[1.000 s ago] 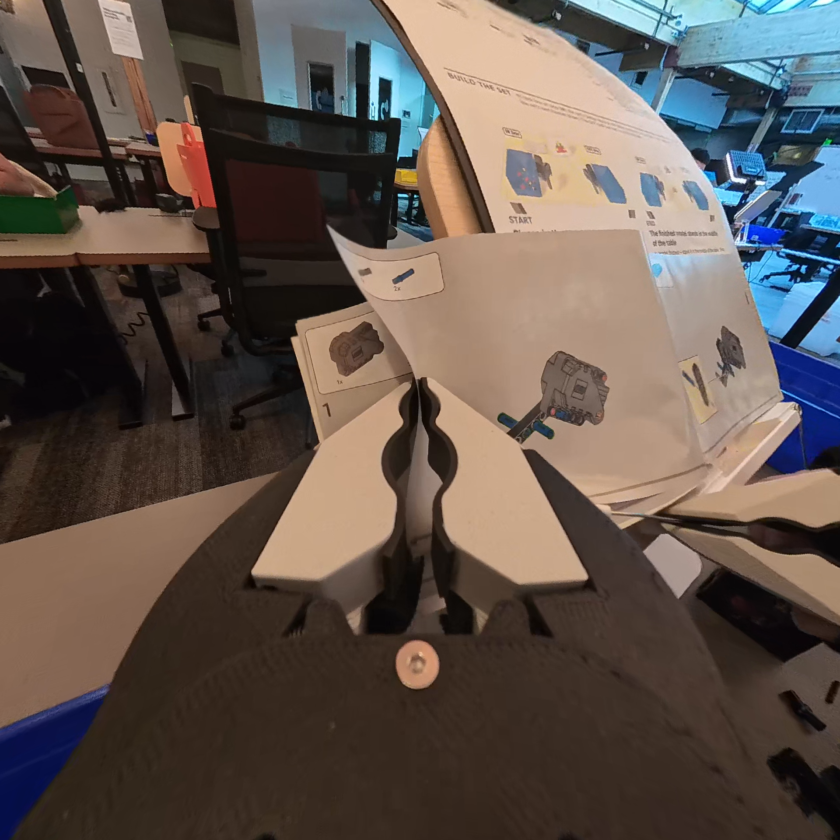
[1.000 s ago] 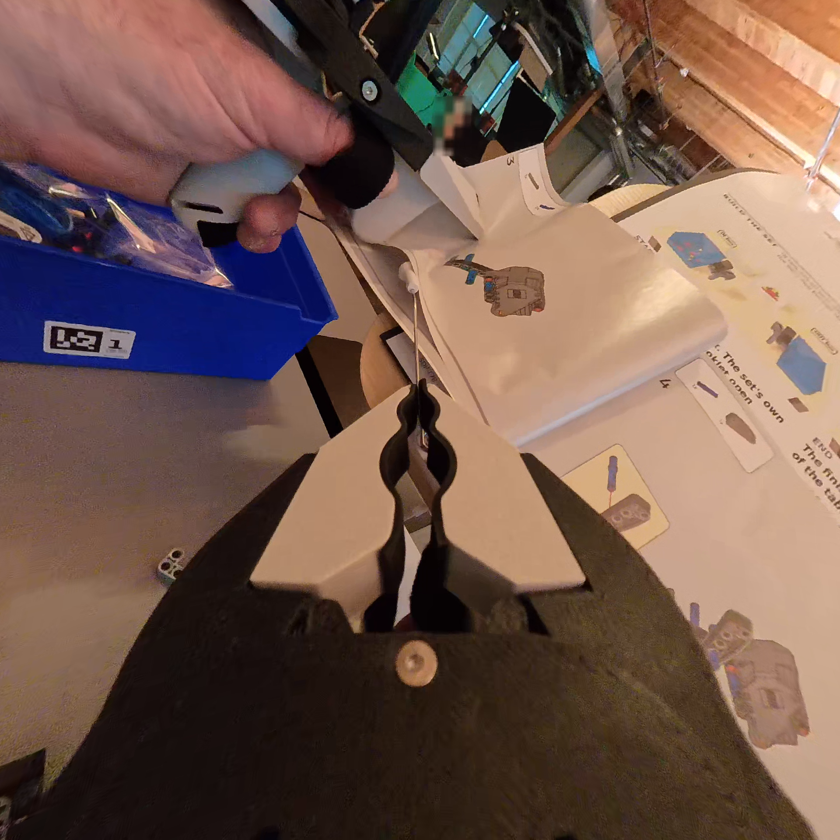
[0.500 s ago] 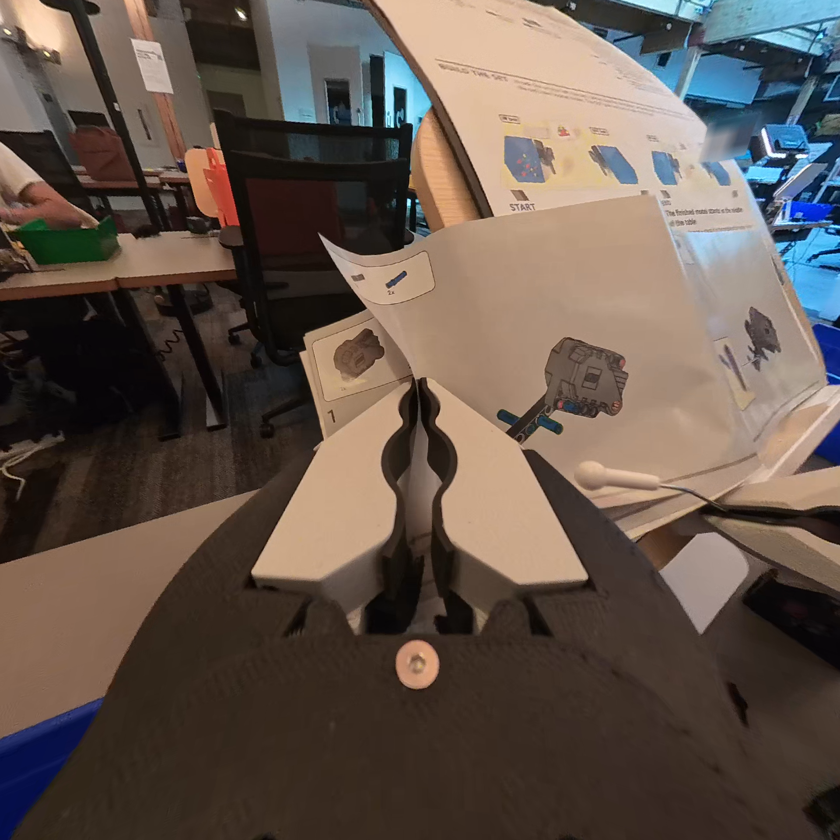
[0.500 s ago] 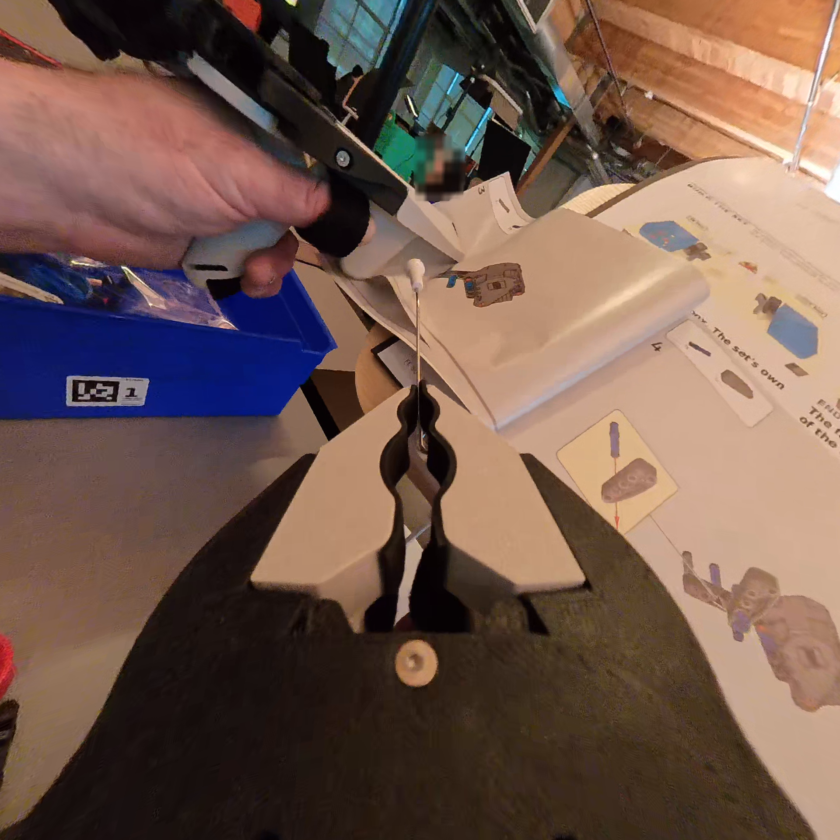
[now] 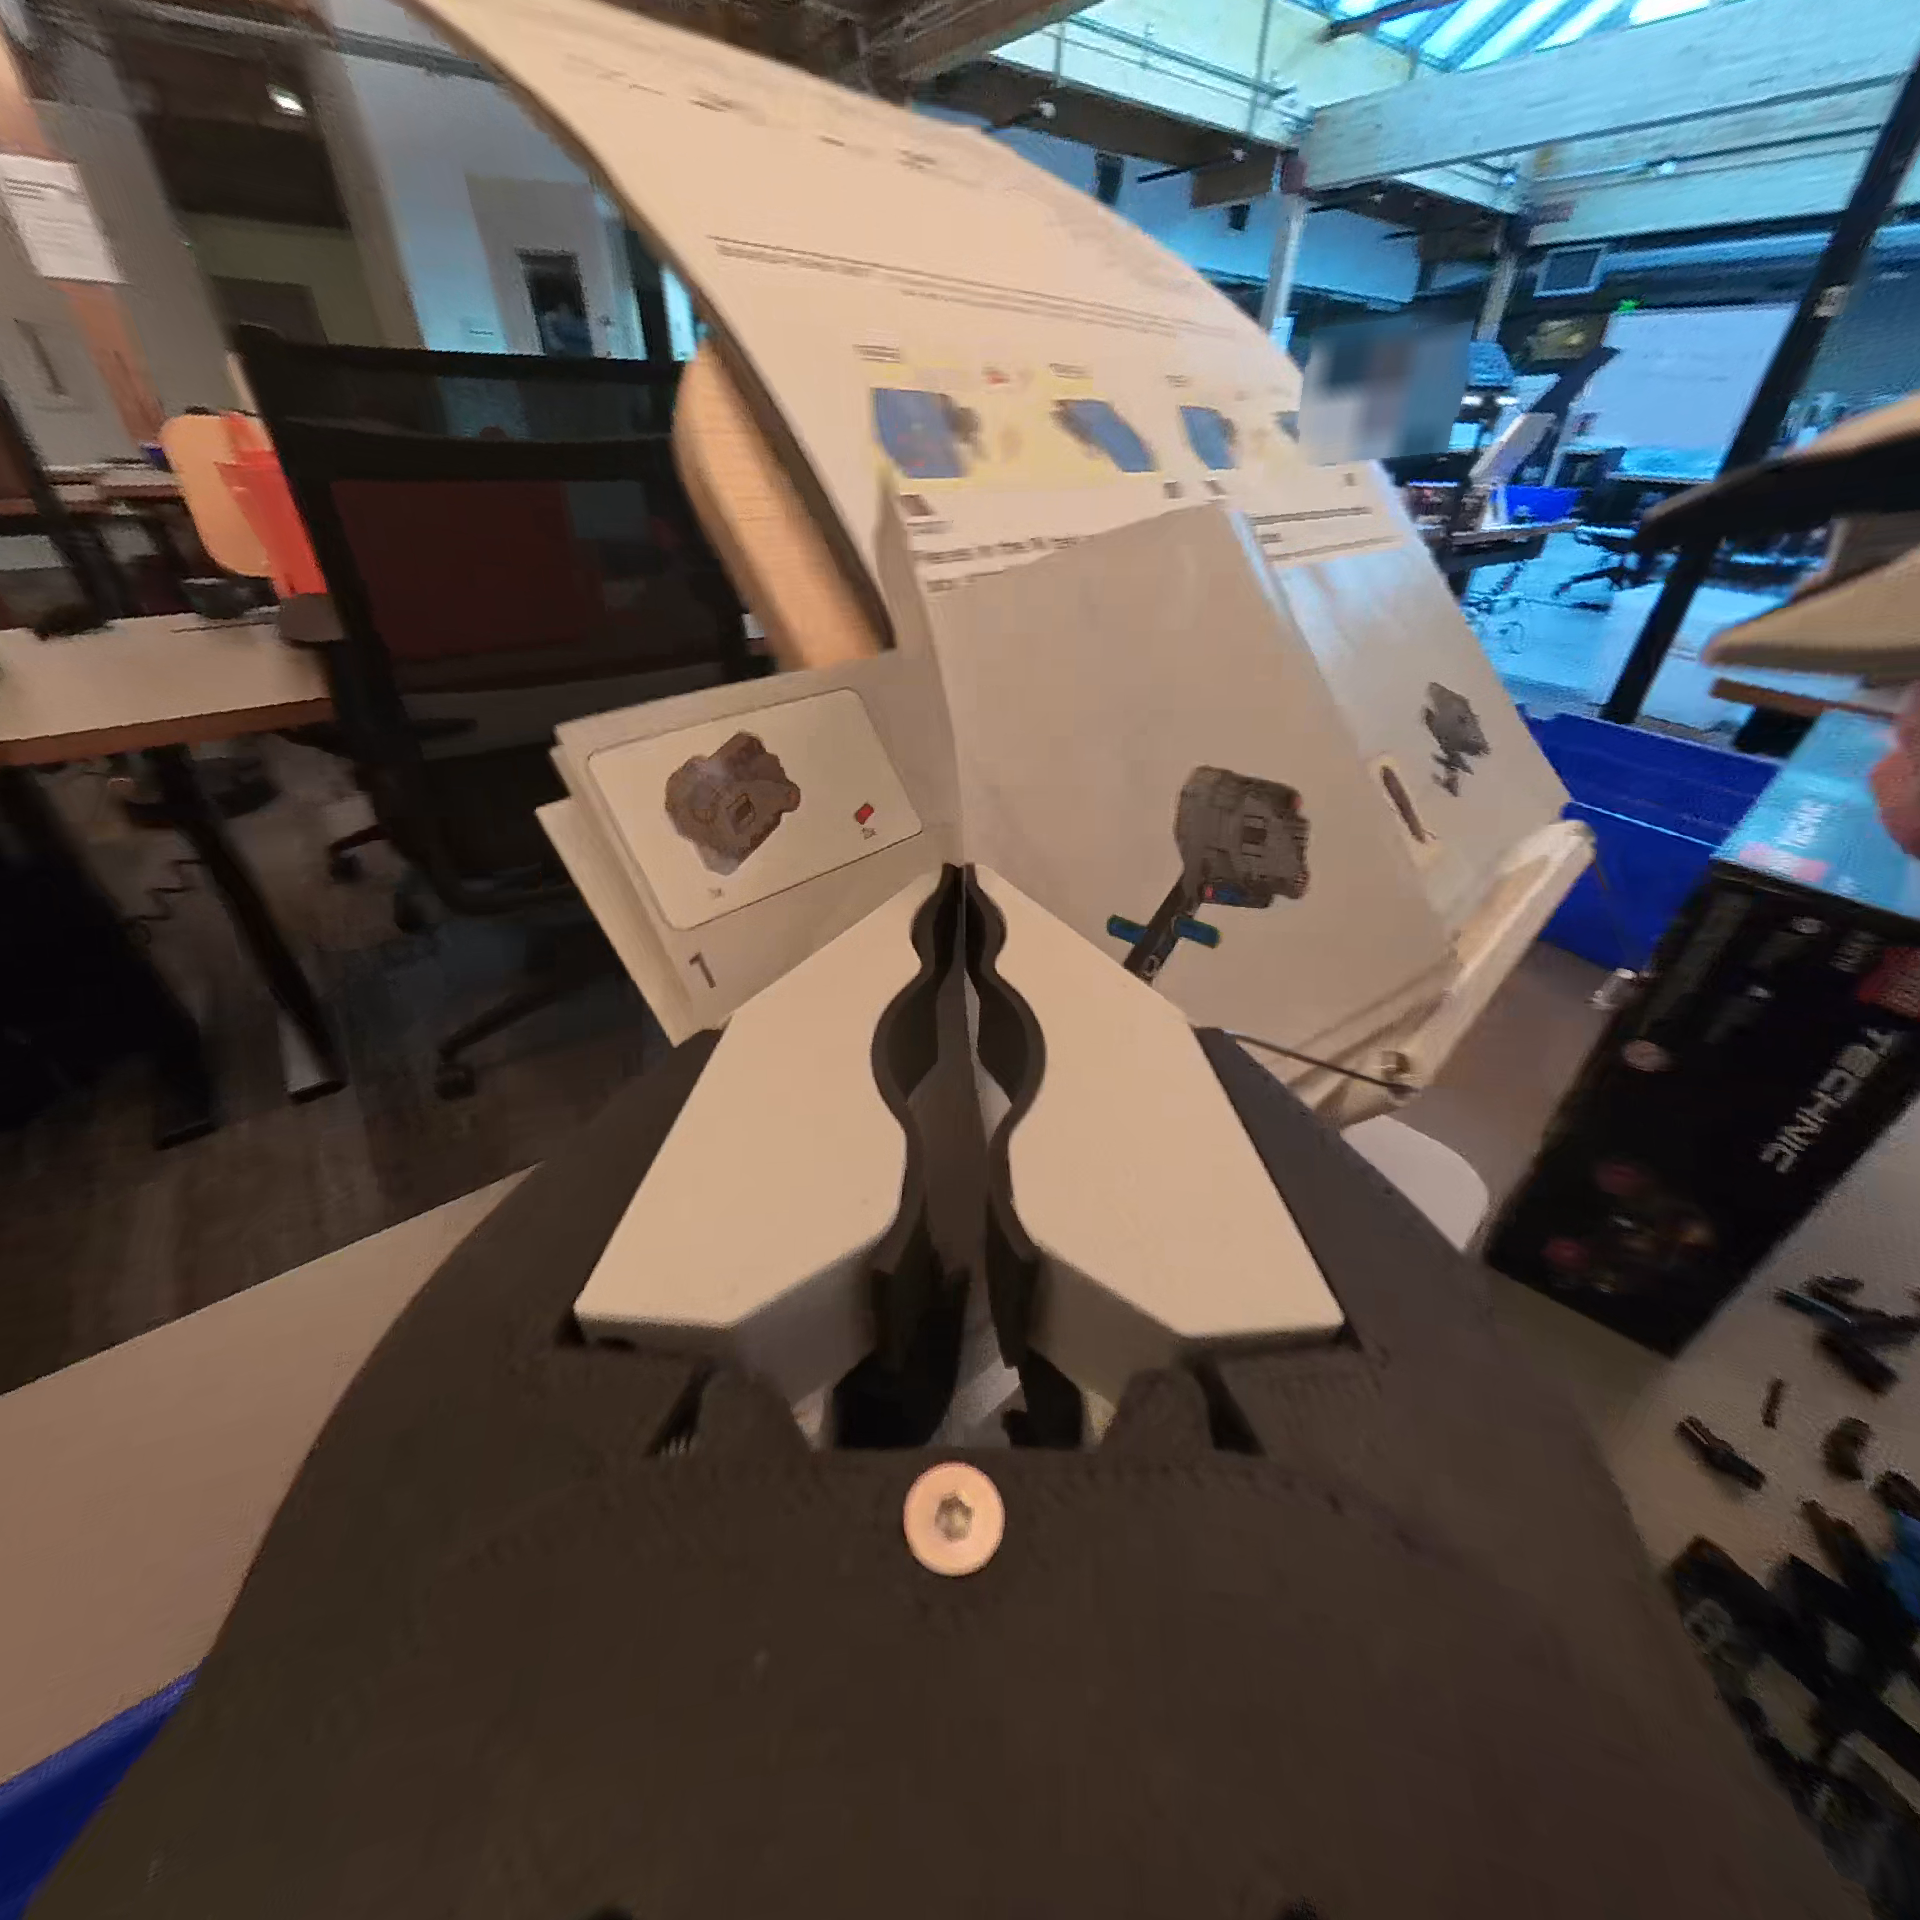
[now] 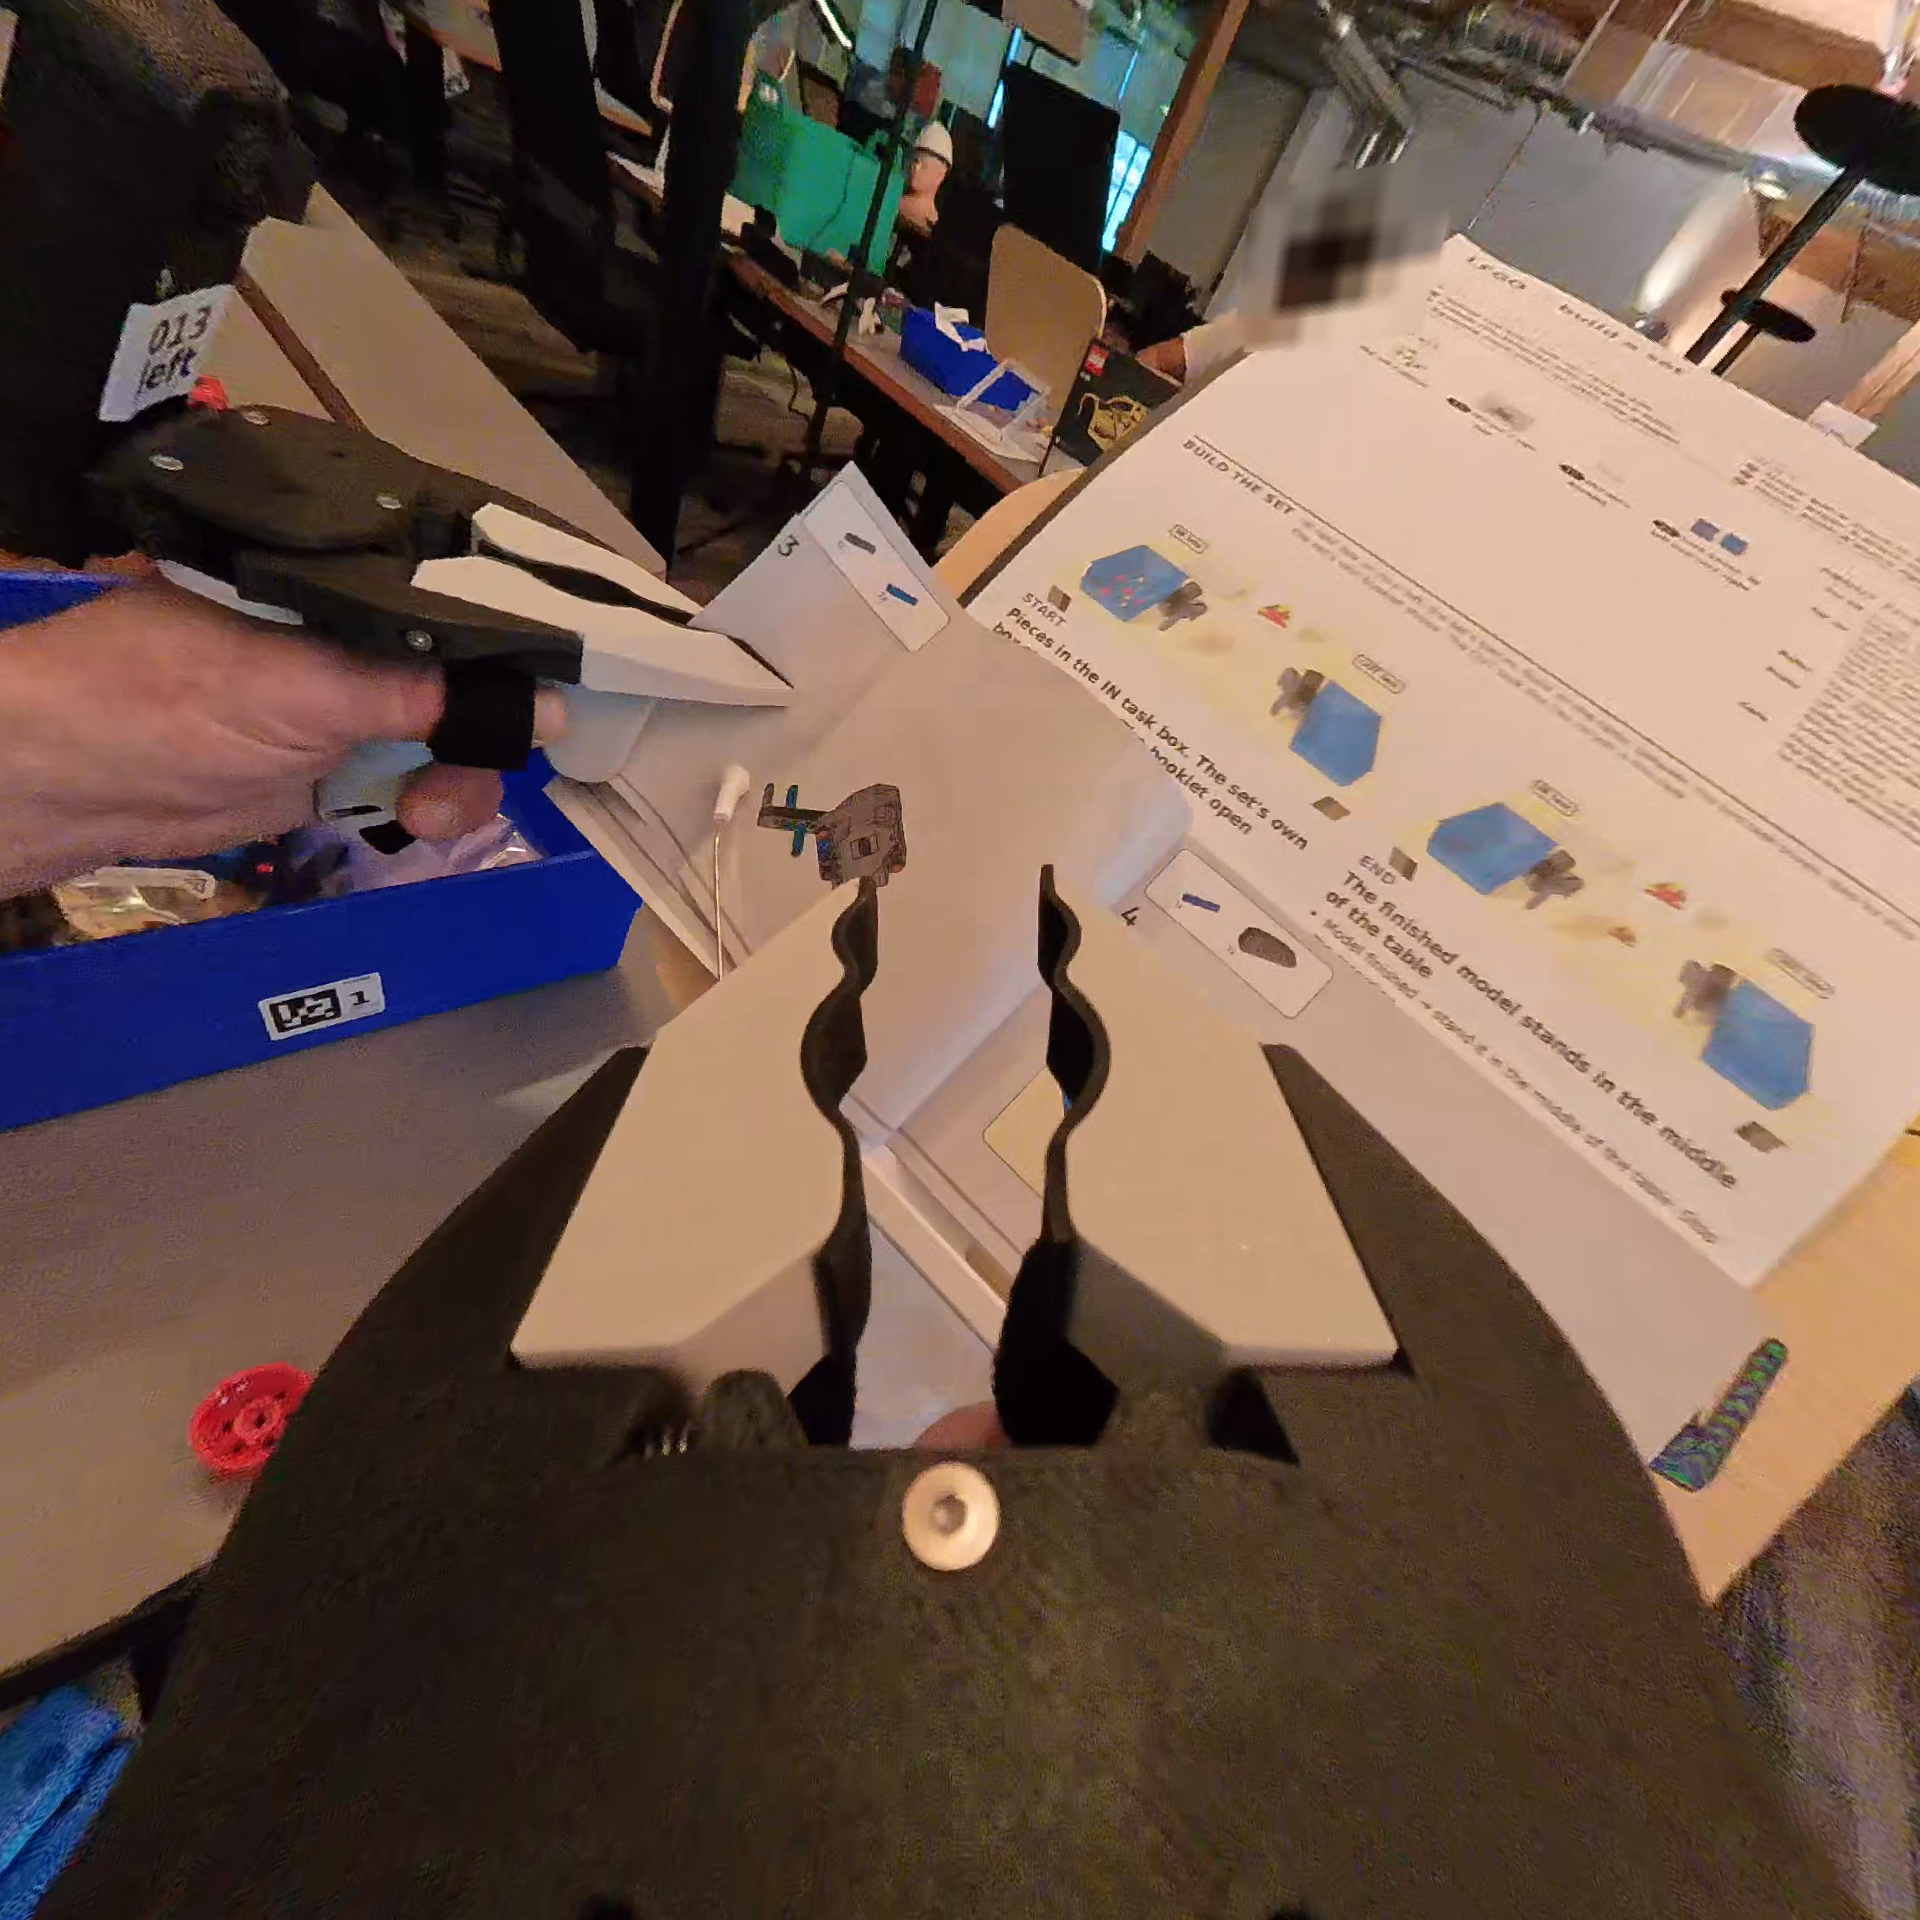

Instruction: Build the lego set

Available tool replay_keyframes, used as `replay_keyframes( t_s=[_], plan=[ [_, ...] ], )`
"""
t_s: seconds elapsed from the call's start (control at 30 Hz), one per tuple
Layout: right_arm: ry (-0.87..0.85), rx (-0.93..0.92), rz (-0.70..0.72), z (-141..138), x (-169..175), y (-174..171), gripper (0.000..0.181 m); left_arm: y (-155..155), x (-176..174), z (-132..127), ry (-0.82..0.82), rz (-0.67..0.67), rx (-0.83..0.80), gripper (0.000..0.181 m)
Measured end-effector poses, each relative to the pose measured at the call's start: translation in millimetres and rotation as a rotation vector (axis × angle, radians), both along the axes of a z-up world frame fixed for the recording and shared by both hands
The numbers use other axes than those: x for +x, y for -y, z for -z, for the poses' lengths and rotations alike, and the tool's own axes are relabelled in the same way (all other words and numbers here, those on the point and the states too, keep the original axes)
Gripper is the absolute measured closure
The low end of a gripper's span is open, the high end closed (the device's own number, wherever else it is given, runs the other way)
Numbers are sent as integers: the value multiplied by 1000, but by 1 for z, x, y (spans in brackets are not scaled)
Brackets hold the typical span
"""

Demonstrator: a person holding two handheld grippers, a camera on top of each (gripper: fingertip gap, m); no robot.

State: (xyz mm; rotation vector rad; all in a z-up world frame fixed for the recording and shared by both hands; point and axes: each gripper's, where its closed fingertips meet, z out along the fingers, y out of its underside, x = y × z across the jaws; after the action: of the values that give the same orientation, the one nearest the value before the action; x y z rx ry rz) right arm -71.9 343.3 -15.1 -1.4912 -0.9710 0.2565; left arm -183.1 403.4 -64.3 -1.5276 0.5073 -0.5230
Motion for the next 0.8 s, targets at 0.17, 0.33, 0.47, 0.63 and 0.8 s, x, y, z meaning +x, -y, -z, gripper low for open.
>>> replay_keyframes(
  t_s=[0.17, 0.33, 0.47, 0.63, 0.8],
  plan=[
    [80, 24, -7, -12, 19, 10, 152, 0, -2, 2, -6, -40, -30, 178],
    [156, 3, -28, 2, 23, 19, 150, 13, -29, -10, 16, -132, 4, 158],
    [182, 19, -69, -1, 22, 44, 149, 40, -44, -26, 0, -157, 37, 143],
    [258, 17, -133, 2, 31, 86, 151, 94, -23, -34, -115, -71, 75, 130],
    [319, 36, -173, 17, 47, 134, 152, 155, 14, -21, -279, 33, 142, 171]
  ],
)
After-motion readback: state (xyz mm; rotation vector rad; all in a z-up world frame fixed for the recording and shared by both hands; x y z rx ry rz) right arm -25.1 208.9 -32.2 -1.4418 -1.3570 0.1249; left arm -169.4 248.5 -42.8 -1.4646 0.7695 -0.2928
